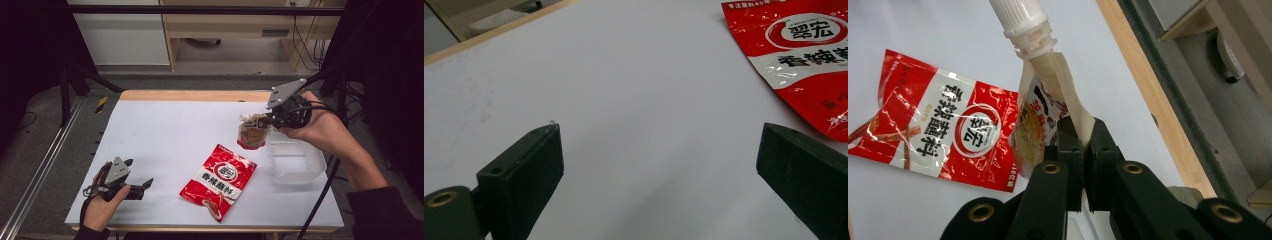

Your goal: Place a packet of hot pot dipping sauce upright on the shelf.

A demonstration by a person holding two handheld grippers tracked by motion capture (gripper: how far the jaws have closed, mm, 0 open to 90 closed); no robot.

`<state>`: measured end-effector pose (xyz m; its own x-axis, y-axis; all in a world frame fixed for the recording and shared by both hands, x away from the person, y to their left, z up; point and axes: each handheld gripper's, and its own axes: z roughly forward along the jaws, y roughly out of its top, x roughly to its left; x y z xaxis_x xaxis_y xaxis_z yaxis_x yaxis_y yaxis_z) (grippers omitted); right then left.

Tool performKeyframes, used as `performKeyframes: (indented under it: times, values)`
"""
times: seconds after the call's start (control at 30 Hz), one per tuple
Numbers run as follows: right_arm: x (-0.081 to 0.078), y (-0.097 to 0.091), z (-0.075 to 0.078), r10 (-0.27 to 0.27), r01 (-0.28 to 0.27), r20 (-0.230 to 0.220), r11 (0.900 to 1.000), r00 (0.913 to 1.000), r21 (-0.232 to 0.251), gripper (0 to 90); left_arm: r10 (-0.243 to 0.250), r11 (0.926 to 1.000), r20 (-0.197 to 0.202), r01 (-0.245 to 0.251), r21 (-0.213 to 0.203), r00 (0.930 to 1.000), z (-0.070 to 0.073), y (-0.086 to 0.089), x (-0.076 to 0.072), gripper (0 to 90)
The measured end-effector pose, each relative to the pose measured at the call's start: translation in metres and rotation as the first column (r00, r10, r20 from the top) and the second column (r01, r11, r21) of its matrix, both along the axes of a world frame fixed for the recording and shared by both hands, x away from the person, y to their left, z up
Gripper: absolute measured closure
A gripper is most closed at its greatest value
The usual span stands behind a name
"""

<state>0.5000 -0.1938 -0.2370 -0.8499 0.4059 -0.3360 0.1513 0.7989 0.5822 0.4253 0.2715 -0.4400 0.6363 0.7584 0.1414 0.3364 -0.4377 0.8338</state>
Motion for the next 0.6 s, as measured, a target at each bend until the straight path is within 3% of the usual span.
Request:
performKeyframes:
  times: [0.6]
  values:
    - [0.0, -0.048, 0.005, -0.057, 0.058, 0.035, 0.9982, 0.9977, -0.013, 87.7, 0.033, 0.9994, -0.013, -0.033, 0.011, 0.9994, -0.004, 0.006, 0.003, 4.8]
